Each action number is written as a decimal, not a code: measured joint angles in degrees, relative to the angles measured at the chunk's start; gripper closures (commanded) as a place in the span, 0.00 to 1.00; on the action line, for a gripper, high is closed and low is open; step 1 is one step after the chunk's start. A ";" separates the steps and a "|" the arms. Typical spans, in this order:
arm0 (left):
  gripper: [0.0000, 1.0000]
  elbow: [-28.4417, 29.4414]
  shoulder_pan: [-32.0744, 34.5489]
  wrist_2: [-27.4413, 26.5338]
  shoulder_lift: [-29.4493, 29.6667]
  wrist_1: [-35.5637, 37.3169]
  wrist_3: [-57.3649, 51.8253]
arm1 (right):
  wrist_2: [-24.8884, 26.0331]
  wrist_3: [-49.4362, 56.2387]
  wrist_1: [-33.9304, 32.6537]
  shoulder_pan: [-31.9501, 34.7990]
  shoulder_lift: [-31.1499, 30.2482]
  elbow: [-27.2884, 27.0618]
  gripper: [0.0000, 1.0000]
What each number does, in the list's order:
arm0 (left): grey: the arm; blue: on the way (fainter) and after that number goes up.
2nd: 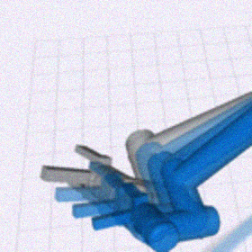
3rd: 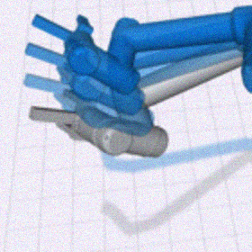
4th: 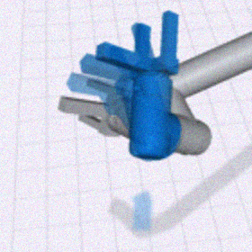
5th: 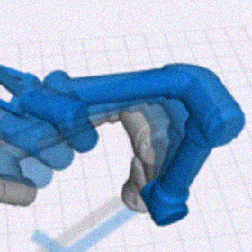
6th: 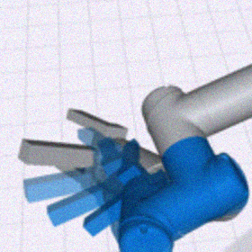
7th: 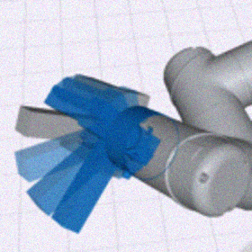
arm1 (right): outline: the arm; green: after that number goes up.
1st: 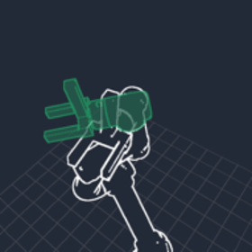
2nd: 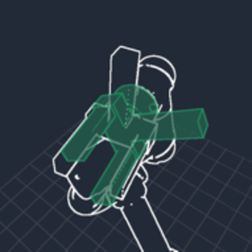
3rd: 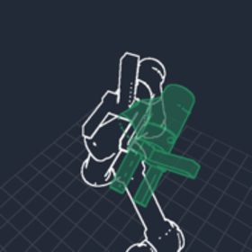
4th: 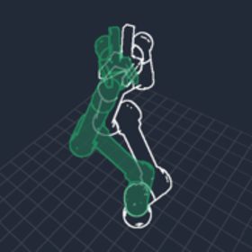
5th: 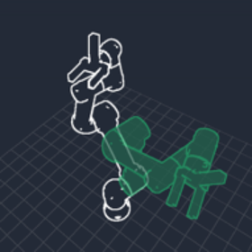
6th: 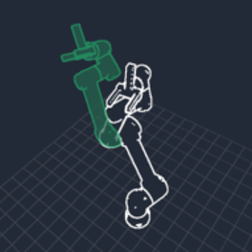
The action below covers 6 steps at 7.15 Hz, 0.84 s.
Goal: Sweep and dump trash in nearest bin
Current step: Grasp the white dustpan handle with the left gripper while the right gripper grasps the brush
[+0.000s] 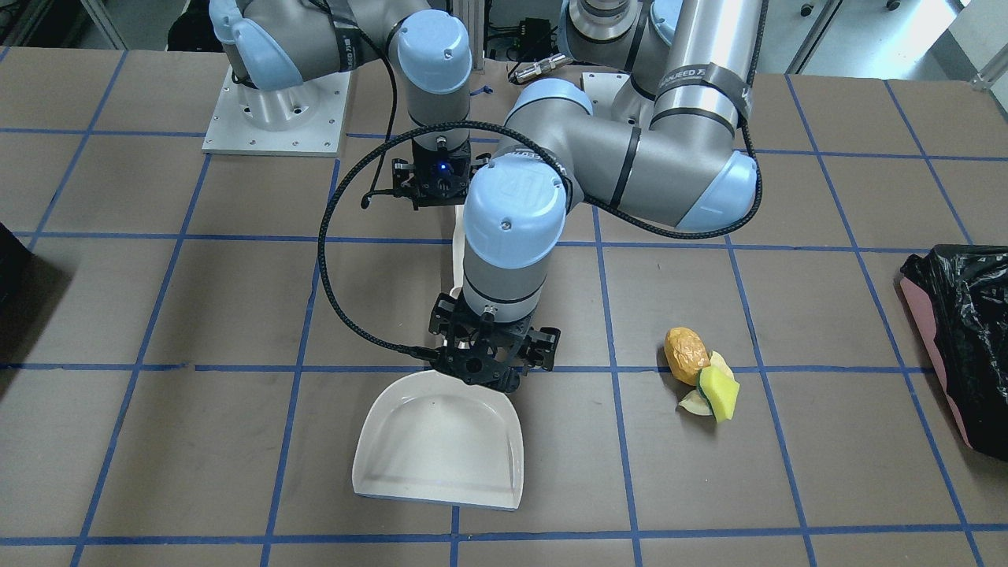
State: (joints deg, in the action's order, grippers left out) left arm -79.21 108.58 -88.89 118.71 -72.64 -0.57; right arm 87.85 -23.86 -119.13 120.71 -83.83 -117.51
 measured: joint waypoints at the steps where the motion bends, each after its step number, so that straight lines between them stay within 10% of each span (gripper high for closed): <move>1: 0.00 -0.19 1.02 0.02 1.23 0.03 -0.20 | 0.03 -0.45 -1.18 1.80 1.43 -0.25 0.05; 6: 0.02 -4.62 4.40 0.91 2.81 0.63 -1.63 | 1.39 -2.49 -1.95 6.40 3.32 -2.96 0.31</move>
State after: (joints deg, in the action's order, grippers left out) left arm -83.83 112.98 -87.98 121.51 -72.01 -2.21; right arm 89.24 -26.35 -121.08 127.11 -80.51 -120.46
